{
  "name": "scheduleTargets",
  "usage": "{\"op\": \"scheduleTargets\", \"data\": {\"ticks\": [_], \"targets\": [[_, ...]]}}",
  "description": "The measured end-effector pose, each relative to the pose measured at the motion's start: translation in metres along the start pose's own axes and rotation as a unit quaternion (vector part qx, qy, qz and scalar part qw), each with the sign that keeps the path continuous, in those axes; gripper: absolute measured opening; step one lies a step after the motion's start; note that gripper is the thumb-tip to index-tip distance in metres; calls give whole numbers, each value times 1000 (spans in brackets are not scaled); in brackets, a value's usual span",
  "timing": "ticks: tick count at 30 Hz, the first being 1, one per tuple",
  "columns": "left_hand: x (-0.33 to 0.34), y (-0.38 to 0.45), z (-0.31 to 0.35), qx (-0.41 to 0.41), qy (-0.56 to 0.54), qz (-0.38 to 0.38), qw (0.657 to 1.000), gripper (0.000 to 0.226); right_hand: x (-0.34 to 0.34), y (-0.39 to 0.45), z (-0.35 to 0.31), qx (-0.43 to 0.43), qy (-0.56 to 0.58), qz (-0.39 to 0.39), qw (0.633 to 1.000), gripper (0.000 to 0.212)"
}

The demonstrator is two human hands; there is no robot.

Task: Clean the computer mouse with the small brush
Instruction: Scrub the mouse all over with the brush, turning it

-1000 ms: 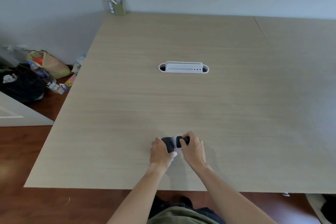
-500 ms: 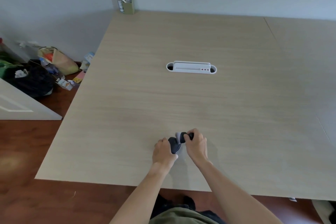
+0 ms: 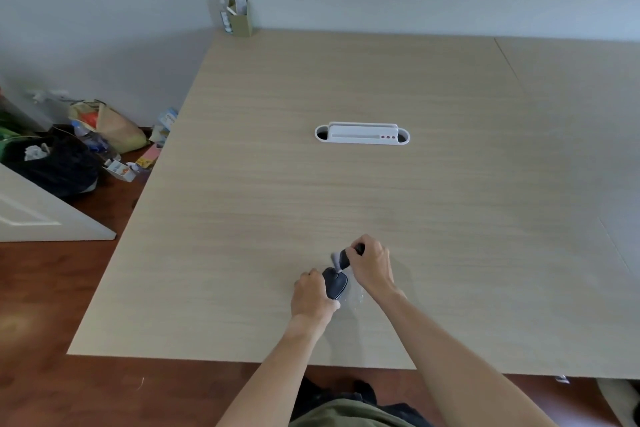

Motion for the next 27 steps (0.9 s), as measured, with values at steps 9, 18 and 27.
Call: {"op": "scheduleTargets", "data": {"ticks": [9,18,27], "targets": [[-3,1,-2,-2,-7,-6,1000,50,-6,-10,17,7,-32,16,999,8],[-3,-1,0,22,-31,14,999,56,-8,-20,46,16,28,-30,999,5],[4,-6,-12,31,-49,-49,997,74,1,-36,37,-41,75,-98,992,8]]}}
Point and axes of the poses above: each hand's wrist, its own y-axis towards the middle knuckle, its own x-axis out of the palm, z = x × y, the point moved 6 cm from there along y, towards the middle knuckle, and after that the axes turned 2 degrees about y, right-handed, at the moved point
